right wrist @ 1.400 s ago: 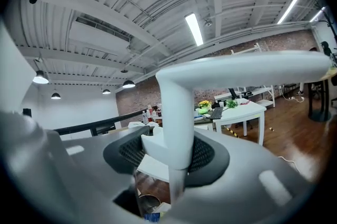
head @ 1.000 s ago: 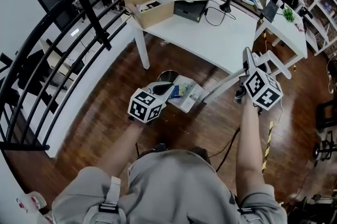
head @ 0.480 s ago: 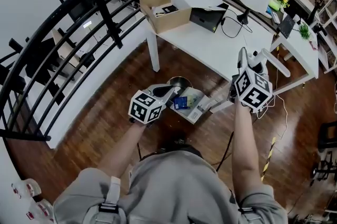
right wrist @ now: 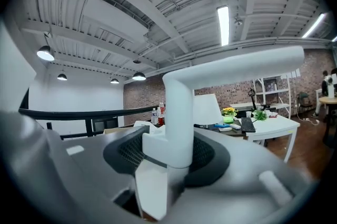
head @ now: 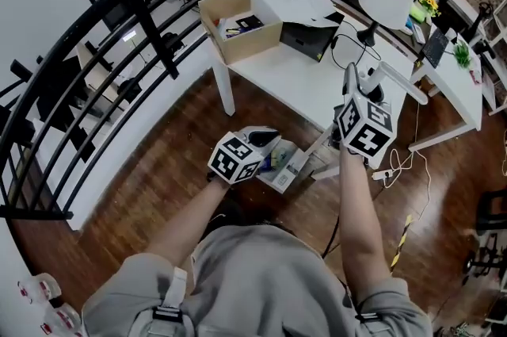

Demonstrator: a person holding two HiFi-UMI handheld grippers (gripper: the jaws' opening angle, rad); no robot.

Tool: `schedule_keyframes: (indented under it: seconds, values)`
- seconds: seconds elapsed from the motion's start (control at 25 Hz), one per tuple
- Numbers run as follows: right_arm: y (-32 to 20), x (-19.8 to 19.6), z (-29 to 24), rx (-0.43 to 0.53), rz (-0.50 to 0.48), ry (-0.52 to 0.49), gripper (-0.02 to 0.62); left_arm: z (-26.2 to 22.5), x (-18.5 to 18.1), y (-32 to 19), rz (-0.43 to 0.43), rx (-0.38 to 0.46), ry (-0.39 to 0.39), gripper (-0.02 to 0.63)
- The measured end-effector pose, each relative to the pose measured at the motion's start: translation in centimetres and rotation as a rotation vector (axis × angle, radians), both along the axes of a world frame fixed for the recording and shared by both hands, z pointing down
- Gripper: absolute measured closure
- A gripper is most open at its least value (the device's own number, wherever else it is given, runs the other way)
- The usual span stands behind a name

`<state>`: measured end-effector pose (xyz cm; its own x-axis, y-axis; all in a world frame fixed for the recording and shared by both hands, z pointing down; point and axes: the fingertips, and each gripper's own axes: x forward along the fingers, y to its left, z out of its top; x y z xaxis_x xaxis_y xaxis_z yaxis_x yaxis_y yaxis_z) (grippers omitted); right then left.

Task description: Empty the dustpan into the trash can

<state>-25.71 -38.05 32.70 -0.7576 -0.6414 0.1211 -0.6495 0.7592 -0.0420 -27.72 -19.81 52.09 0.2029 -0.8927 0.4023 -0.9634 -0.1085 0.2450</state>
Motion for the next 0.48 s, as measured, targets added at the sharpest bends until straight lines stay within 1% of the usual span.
schedule_keyframes:
  seconds: [0.08,0.16,0.28,0.32,0.36,0.44,0.48]
  values:
    - [0.1,-2.0,0.0,-0.005,-0.006,0.014,0.408,-1.2,0.1,-3.3,0.088,0.04,0.002,0.567]
    - [0.4,-4.3,-0.4,-0.003,-0.009,0.034,0.408,-2.2,0.3,-6.9,0.205,0.068,-0.014,0.529]
    - [1.0,-6.7,-0.1,-0.014,0.001,0.076,0.408,-1.8,1.8,-10.8,0.408,0.055,-0.055,0.457]
    - [1.3,-7.2,0.1,-0.02,0.007,0.086,0.408,-1.6,2.2,-11.6,0.458,0.055,-0.063,0.457]
    - [1.4,-7.5,0.2,-0.027,0.014,0.093,0.408,-1.6,2.4,-12.3,0.492,0.062,-0.068,0.457]
    - [1.3,-7.7,0.1,-0.039,0.033,0.098,0.408,-1.9,2.4,-13.4,0.525,0.088,-0.075,0.457]
    - [1.3,-7.5,0.1,-0.045,0.046,0.098,0.408,-2.0,2.5,-13.9,0.538,0.102,-0.078,0.468]
